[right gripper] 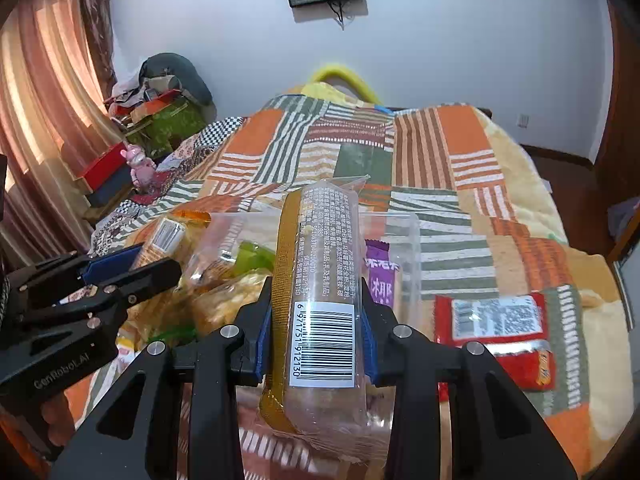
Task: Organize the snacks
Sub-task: 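Lower the wafer bar pack and biscuit roll into the clear box, open both grippers, then grasp the yellow chip bag with the left gripper while the right gripper grasps the red snack bag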
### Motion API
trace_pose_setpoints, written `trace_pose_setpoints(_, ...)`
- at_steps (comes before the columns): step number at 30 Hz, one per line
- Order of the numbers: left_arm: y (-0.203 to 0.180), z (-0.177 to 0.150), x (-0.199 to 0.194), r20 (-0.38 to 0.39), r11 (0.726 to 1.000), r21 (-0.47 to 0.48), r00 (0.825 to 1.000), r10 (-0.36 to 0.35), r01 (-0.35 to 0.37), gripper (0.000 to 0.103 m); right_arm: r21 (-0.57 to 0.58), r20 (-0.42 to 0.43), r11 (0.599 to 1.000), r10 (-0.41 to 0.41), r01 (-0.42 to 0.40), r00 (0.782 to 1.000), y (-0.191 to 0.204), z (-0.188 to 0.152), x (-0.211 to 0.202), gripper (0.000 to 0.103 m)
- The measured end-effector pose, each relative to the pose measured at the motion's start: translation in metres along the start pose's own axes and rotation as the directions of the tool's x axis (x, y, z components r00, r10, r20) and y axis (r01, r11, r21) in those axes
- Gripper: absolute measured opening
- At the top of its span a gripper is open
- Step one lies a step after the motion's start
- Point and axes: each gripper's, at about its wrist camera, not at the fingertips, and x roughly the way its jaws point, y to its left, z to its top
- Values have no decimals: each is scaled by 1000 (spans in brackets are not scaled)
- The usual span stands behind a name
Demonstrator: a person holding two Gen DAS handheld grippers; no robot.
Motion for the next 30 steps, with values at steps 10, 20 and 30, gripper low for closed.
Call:
trace_pose_setpoints(10,8,1,29,-46,999,-44,999,-16,14,34,-31,-47,1000,-5,3,999,5,-3,18,38)
trace_pose_setpoints(20,2,-4,1,-21,999,-24,1000,-23,22,58,4,20,999,-34,33,999,-25,1,-26,60)
trace_pose_setpoints(30,21,-14,-45,29,998,-9,998,56,-55,75,96,-17,978,-183,184,983,-98,-12,-53,82)
